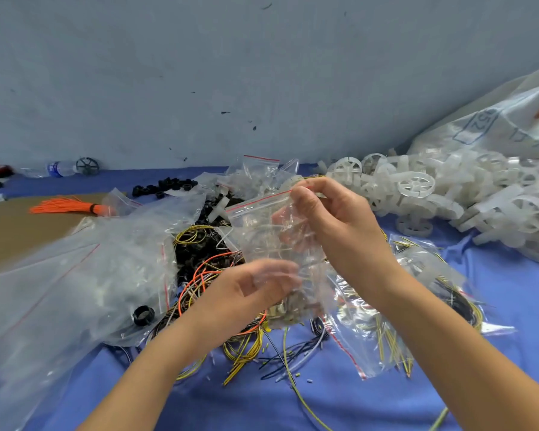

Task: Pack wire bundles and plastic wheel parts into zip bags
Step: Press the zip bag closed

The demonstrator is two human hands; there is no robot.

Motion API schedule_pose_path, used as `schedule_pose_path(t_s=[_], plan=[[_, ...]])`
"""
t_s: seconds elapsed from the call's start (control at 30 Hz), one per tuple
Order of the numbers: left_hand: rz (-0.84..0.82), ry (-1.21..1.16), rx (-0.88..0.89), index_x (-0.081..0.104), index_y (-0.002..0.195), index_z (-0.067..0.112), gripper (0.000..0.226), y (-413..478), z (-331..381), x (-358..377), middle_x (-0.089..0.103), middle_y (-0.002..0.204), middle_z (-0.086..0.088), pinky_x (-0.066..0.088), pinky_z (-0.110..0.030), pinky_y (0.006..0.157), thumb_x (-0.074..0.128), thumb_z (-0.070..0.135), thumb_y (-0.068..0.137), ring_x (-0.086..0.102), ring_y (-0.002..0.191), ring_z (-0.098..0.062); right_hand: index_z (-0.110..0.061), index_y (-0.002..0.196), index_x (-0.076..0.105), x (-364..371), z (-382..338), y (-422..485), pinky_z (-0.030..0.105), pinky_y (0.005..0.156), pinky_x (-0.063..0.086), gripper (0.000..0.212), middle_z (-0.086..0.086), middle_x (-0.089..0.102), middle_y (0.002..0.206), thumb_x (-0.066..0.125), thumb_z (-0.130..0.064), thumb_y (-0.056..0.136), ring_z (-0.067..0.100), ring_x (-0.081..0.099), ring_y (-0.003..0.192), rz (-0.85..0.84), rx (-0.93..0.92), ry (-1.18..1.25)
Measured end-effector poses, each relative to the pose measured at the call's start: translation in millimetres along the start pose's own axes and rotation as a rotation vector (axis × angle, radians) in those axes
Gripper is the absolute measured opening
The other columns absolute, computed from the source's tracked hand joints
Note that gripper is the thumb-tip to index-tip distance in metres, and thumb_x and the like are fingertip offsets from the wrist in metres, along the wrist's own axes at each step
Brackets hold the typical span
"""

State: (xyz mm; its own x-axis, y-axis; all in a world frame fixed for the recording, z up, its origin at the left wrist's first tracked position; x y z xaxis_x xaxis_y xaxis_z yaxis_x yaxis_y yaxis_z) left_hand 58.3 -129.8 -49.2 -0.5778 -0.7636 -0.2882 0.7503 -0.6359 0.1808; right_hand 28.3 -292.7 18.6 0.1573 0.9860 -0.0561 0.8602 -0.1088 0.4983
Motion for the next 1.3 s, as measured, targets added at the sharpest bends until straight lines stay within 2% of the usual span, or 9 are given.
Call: schedule_pose_path(t_s=[0.1, 0.2, 0.33, 0.4, 0.53, 0.8, 1.1, 1.17, 1.3], plan=[[-0.104, -0.186, -0.071, 0.068, 0.118, 0.022, 0.025, -2.6, -0.4, 13.2, 0.073, 0.109, -0.001, 0.058, -0.030, 0.078, 0.060, 0.027, 0.094, 0.070, 0.099, -0.023, -0.010, 0.101, 0.062, -3.8, 0.0, 1.1, 0.051, 0.059, 0.057, 0.017, 0.012, 0.074, 0.087, 0.055, -0.026, 0.100, 0.030, 0.071, 0.068, 0.060, 0.028, -0.006], [-0.013, -0.234, -0.078, 0.073, 0.106, 0.024, 0.023, 0.6, -0.3, 18.1, 0.074, 0.094, -0.003, 0.054, -0.027, 0.057, 0.063, 0.036, 0.089, 0.071, 0.074, -0.024, -0.009, 0.105, 0.060, -6.9, 0.8, 2.1, 0.034, 0.056, 0.056, 0.019, 0.012, 0.074, 0.089, 0.054, -0.026, 0.101, 0.024, 0.071, 0.069, 0.090, 0.070, 0.091], [0.140, -0.312, -0.054, 0.074, 0.104, 0.024, 0.030, 7.3, -5.0, 8.2, 0.070, 0.080, 0.000, 0.048, -0.025, 0.047, 0.066, 0.043, 0.082, 0.066, 0.061, -0.018, -0.019, 0.124, 0.056, -11.1, 16.9, 1.5, 0.051, 0.085, 0.057, 0.049, 0.000, 0.074, 0.106, 0.056, -0.053, 0.089, 0.023, 0.073, 0.088, -0.026, 0.338, 0.069], [0.210, -0.342, -0.049, 0.075, 0.101, 0.025, 0.026, 9.2, -7.6, 2.6, 0.068, 0.075, 0.002, 0.046, -0.024, 0.045, 0.067, 0.040, 0.082, 0.063, 0.057, -0.016, -0.020, 0.119, 0.064, -7.4, 28.7, -6.6, 0.051, 0.089, 0.056, 0.045, 0.001, 0.074, 0.107, 0.066, -0.048, 0.083, 0.023, 0.071, 0.097, -0.188, 0.477, 0.011], [0.309, -0.382, -0.049, 0.075, 0.097, 0.024, 0.021, 10.2, -12.9, -3.9, 0.069, 0.080, 0.000, 0.049, -0.023, 0.050, 0.069, 0.036, 0.081, 0.061, 0.059, -0.015, -0.015, 0.109, 0.069, -0.6, 41.7, -17.6, 0.032, 0.075, 0.061, 0.017, 0.011, 0.073, 0.100, 0.065, -0.012, 0.093, 0.015, 0.071, 0.084, -0.264, 0.530, 0.088], [0.240, -0.427, -0.064, 0.074, 0.104, 0.018, 0.025, 7.1, -12.4, -0.7, 0.068, 0.085, -0.005, 0.052, -0.026, 0.057, 0.069, 0.029, 0.081, 0.061, 0.064, -0.017, -0.016, 0.095, 0.071, -1.6, 47.9, -19.7, 0.025, 0.059, 0.056, 0.006, 0.006, 0.075, 0.085, 0.068, -0.014, 0.091, 0.017, 0.071, 0.074, -0.237, 0.506, 0.112], [0.169, -0.515, -0.064, 0.074, 0.080, 0.013, 0.028, 2.5, 1.1, -3.3, 0.068, 0.083, -0.013, 0.055, -0.025, 0.055, 0.059, -0.010, 0.079, 0.064, 0.066, -0.020, -0.022, 0.066, 0.074, -8.1, 44.7, -21.0, 0.025, 0.063, 0.046, 0.046, 0.001, 0.071, 0.074, 0.050, 0.011, 0.089, 0.017, 0.060, 0.066, -0.273, 0.497, 0.116], [0.174, -0.505, -0.060, 0.074, 0.077, 0.014, 0.027, 1.6, 1.4, -4.5, 0.069, 0.091, -0.013, 0.056, -0.025, 0.060, 0.057, -0.006, 0.079, 0.065, 0.074, -0.021, -0.022, 0.064, 0.072, -8.8, 45.6, -21.7, 0.035, 0.071, 0.036, 0.054, 0.005, 0.069, 0.077, 0.039, 0.014, 0.087, 0.026, 0.049, 0.073, -0.255, 0.507, 0.055], [0.123, -0.477, 0.034, 0.071, 0.087, 0.000, 0.035, -0.4, 0.5, -7.1, 0.067, 0.119, -0.017, 0.054, -0.030, 0.075, 0.041, 0.019, 0.087, 0.062, 0.097, -0.026, -0.012, 0.073, 0.074, -7.2, 38.6, -22.2, 0.024, 0.072, 0.054, 0.042, 0.003, 0.075, 0.086, 0.041, 0.005, 0.092, 0.017, 0.069, 0.082, -0.238, 0.564, 0.258]])
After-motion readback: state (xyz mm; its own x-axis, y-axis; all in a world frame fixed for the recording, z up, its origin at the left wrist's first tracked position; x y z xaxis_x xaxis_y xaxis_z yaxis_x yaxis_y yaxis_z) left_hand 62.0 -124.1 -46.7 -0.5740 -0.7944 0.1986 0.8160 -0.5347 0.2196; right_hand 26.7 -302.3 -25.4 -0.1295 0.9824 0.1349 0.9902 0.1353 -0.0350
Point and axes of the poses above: each hand's wrist, its own y-axis towards the middle knuckle, its own x-axis out of the palm, z = x × y, the point moved 2 cm from there along y, towards the middle knuckle
